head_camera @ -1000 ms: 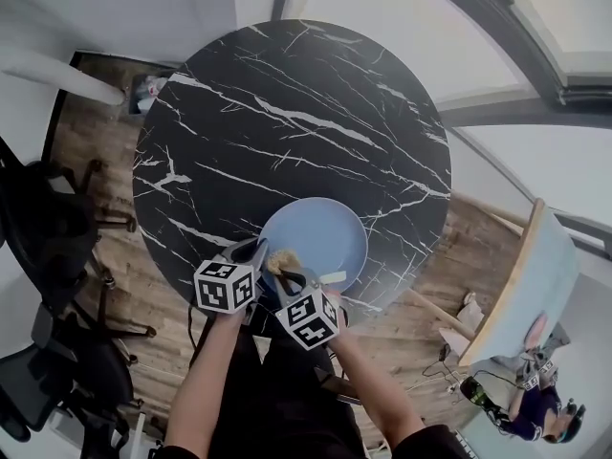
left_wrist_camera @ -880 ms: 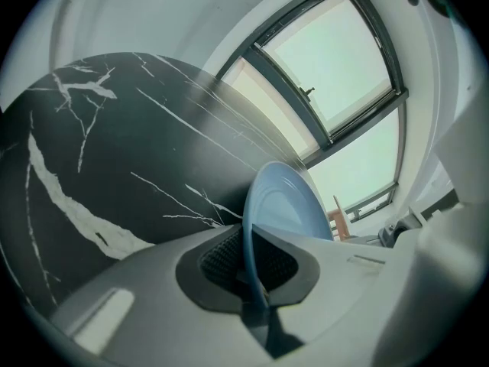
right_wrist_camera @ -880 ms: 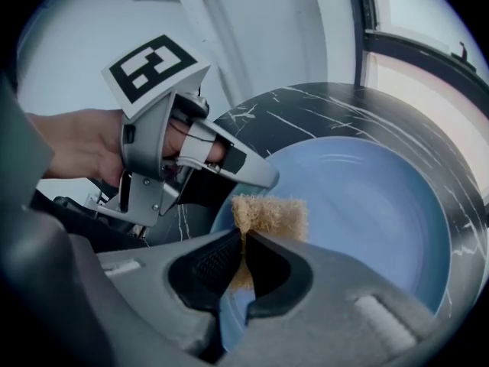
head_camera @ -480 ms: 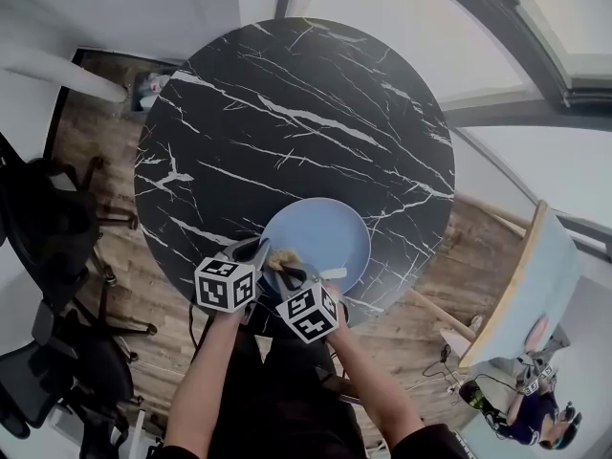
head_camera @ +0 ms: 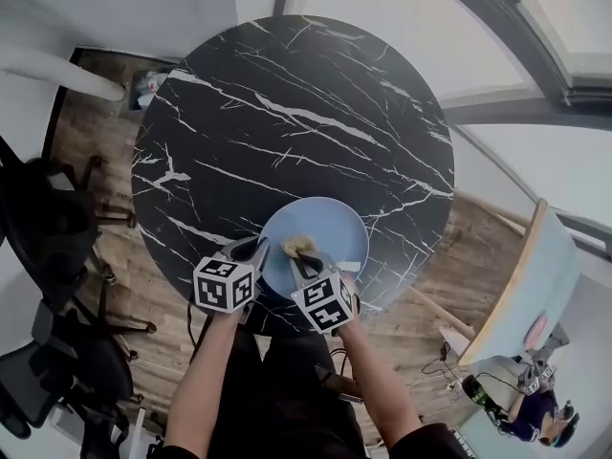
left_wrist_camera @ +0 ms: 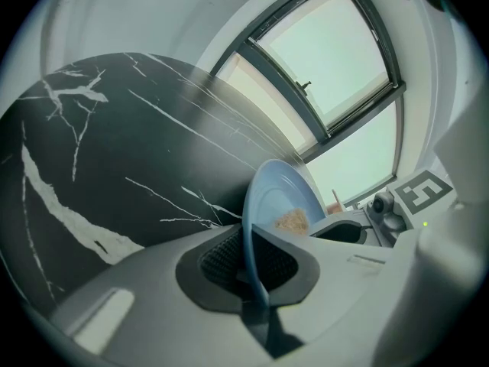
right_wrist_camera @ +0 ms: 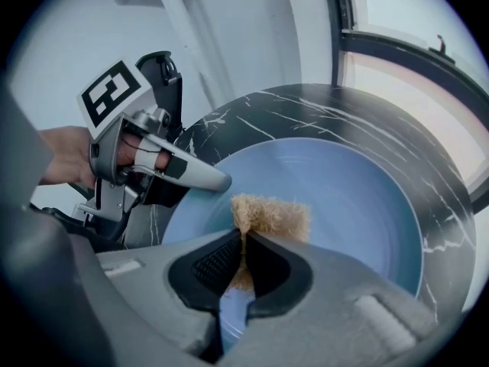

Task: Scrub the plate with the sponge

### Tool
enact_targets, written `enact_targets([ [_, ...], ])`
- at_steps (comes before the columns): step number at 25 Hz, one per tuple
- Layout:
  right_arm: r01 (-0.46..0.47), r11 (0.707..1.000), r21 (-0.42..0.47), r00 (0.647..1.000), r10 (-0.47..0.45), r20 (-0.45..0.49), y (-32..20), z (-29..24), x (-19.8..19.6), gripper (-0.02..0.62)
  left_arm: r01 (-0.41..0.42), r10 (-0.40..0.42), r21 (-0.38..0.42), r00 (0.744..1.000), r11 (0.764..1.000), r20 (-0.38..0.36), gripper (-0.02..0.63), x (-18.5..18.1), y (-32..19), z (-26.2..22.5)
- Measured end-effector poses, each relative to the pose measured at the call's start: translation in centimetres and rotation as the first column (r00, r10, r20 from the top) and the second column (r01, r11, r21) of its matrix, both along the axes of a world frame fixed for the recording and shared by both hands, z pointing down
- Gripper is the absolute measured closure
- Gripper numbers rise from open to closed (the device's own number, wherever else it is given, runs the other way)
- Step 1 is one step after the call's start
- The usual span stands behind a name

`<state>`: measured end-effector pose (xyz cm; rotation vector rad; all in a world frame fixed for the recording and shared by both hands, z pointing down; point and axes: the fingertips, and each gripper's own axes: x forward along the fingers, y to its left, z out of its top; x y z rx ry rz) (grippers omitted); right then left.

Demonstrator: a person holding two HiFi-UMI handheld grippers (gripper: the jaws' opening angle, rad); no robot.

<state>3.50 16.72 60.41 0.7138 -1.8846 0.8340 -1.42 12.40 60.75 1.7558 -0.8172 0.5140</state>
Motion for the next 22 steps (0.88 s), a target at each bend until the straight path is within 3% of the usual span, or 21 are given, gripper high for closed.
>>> enact_targets([
  [22,-0.158,0.986,0.042,0.98,0.162,-0.117,-3.3,0.0,7.4,0.572,0.003,-0.003,0.0,1.0,1.0,0.003,0.588,0.0,0.0,0.0],
])
